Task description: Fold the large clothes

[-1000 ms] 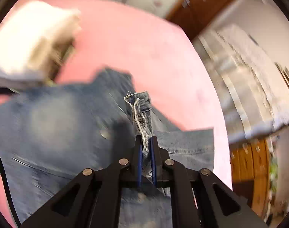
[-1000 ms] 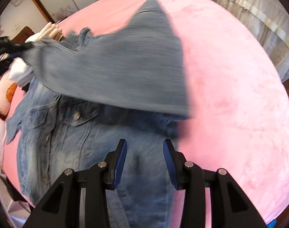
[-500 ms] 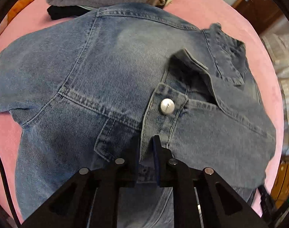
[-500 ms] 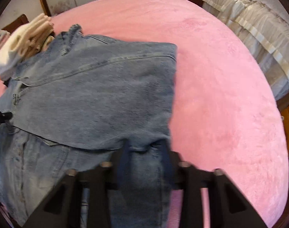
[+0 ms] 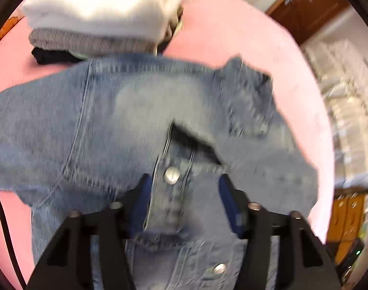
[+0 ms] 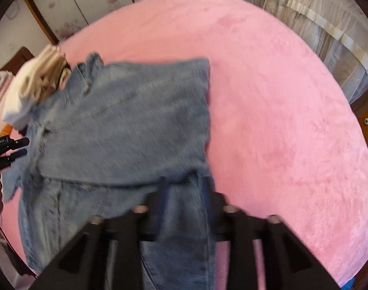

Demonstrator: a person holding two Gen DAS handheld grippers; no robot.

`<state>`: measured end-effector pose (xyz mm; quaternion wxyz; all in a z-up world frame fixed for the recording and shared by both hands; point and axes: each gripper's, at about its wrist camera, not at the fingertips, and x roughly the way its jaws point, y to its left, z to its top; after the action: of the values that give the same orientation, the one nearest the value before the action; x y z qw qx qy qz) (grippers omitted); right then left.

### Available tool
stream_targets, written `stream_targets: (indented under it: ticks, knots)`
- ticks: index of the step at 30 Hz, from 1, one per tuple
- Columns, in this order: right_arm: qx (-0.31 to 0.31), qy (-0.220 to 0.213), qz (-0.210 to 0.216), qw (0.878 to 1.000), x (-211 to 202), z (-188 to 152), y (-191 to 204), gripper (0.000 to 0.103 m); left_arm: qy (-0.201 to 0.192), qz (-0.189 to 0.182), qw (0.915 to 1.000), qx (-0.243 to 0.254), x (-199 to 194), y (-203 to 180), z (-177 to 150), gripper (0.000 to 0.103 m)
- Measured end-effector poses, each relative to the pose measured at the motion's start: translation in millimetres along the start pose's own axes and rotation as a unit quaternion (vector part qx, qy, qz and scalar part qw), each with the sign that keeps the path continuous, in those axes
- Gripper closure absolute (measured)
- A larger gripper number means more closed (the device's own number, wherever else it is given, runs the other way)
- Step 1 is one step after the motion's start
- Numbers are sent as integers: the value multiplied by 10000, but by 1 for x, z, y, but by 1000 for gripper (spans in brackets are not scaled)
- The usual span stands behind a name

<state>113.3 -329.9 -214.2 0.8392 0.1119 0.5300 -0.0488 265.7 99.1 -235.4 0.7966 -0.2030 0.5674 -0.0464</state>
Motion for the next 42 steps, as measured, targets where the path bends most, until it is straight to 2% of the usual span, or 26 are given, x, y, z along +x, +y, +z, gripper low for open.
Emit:
stream_targets:
  ticks: [3, 6, 9, 12, 13, 15, 16, 18, 21, 22, 23, 26, 27, 31, 32, 34, 35, 36, 39, 42]
  knots:
    - [-23, -120, 41, 9999, 5, 23, 9, 63, 58, -136, 9999, -79, 11, -3, 27, 37]
    - [7, -165, 65, 9998, 18, 50, 12, 63, 487, -123, 9987, -91, 42, -4, 48, 37]
    - [65, -209, 34, 9998, 34, 79, 5, 63, 987, 37, 9951, 105, 71, -5, 53, 37]
    - [157, -187, -63, 9997, 55, 105, -5, 63, 1260, 77, 9915, 315, 87, -8, 50, 38]
    - [197, -135, -99, 9997, 62, 112, -9, 63, 1283, 99, 9909, 396, 89, -10, 49, 41]
    - [344, 70, -12, 9994, 79, 126, -19, 63, 1305, 134, 9896, 592, 93, -17, 45, 71]
    - [400, 117, -4, 9991, 85, 130, -23, 63, 1303, 207, 9889, 688, 93, -20, 43, 75]
    - [461, 231, 44, 9987, 97, 138, -27, 63, 1219, 299, 9889, 801, 92, -26, 42, 89]
    - [498, 411, 107, 9979, 110, 139, -31, 67, 883, 426, 9897, 1040, 82, -41, 41, 92]
    - [434, 395, 37, 9983, 111, 139, -31, 90, 724, 470, 9897, 1138, 77, -47, 41, 93]
    - [354, 334, -24, 9988, 109, 138, -29, 91, 513, 494, 9896, 1249, 71, -56, 42, 93]
    - [377, -135, -246, 9989, 96, 135, -31, 93, 0, 548, 9869, 1518, 64, -80, 50, 93]
    - [412, -174, -328, 9985, 98, 133, -33, 93, -28, 635, 9856, 1570, 70, -84, 52, 93]
    - [259, 5, -592, 9979, 113, 127, -29, 90, 475, 968, 9834, 1459, 108, -69, 56, 91]
    - [252, 3, -627, 9977, 111, 128, -27, 90, 521, 1014, 9833, 1417, 113, -67, 57, 86]
    - [278, -79, -674, 9973, 97, 130, -25, 87, 546, 1023, 9851, 1267, 108, -66, 60, 82]
    - [245, -208, -700, 9970, 85, 129, -20, 86, 537, 1085, 9858, 1166, 101, -66, 62, 75]
    - [212, -297, -695, 9969, 77, 127, -15, 85, 496, 1156, 9857, 1121, 93, -64, 63, 73]
    - [19, -543, -362, 9979, 50, 111, 14, 85, 77, 1290, 9855, 1099, 60, -68, 56, 73]
    - [-248, -543, 86, 9982, 37, 84, 52, 85, -226, 960, 9890, 1103, 31, -80, 35, 72]
